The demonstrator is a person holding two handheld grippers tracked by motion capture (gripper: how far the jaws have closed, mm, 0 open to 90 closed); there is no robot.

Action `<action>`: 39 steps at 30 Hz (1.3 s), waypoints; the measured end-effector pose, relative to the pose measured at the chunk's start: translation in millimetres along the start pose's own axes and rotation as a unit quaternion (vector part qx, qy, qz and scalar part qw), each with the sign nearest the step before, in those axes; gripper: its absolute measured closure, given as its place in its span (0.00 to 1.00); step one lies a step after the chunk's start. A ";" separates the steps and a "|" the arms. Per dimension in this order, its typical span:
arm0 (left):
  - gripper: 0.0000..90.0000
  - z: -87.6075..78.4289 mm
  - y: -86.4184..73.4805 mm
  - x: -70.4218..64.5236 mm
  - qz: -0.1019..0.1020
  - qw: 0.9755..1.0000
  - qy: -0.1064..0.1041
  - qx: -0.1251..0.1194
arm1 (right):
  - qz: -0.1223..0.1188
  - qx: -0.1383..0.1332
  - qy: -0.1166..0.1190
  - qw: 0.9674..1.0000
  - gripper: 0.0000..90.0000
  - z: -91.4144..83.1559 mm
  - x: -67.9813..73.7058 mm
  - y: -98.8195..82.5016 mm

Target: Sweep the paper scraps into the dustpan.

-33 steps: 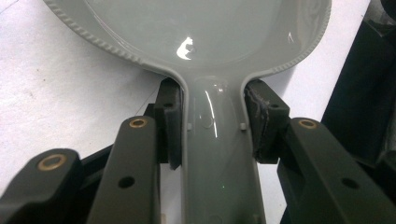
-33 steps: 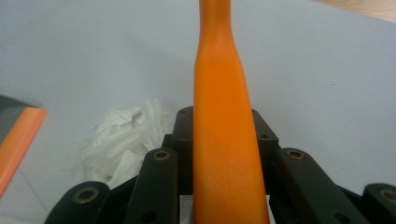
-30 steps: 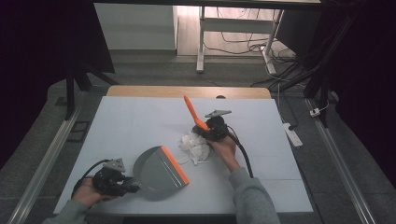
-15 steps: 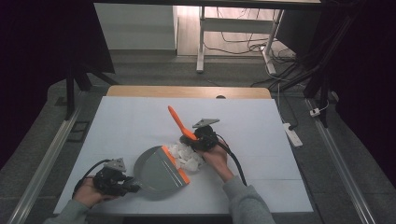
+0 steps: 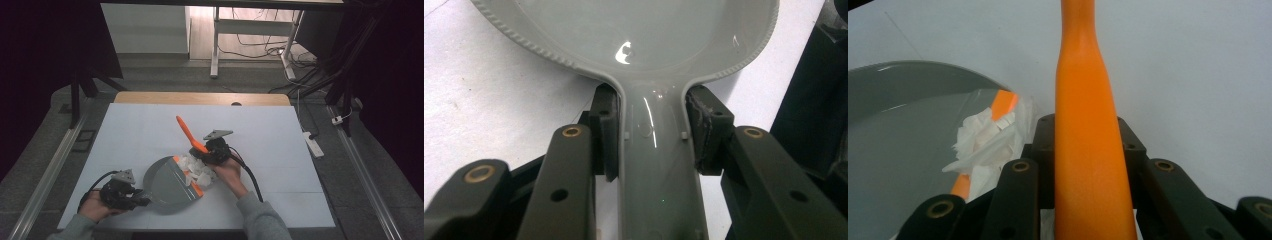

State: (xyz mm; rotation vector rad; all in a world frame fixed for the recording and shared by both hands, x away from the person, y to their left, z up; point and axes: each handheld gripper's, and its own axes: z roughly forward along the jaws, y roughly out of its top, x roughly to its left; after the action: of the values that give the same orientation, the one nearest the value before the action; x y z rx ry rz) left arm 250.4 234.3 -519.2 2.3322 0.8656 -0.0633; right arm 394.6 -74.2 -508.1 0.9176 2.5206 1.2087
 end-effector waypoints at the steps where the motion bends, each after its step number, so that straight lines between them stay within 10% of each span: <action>1: 0.68 0.0 0.0 0.0 0.000 1.000 0.000 0.000 | -0.002 0.000 0.000 1.000 0.78 0.3 1.5 0.0; 31: 0.68 1.0 0.6 -1.1 -0.004 1.000 0.003 -0.002 | -0.027 -0.003 0.028 0.999 0.78 11.9 47.9 5.3; 39: 0.68 1.1 0.6 -1.1 -0.004 1.000 0.003 -0.002 | -0.041 -0.010 0.072 0.997 0.78 9.9 60.4 9.0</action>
State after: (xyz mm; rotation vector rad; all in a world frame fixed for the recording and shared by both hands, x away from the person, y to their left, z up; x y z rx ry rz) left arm 250.2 232.6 -519.5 2.3259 0.8763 -0.0574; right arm 355.3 -26.8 -502.7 0.7397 2.6225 1.3153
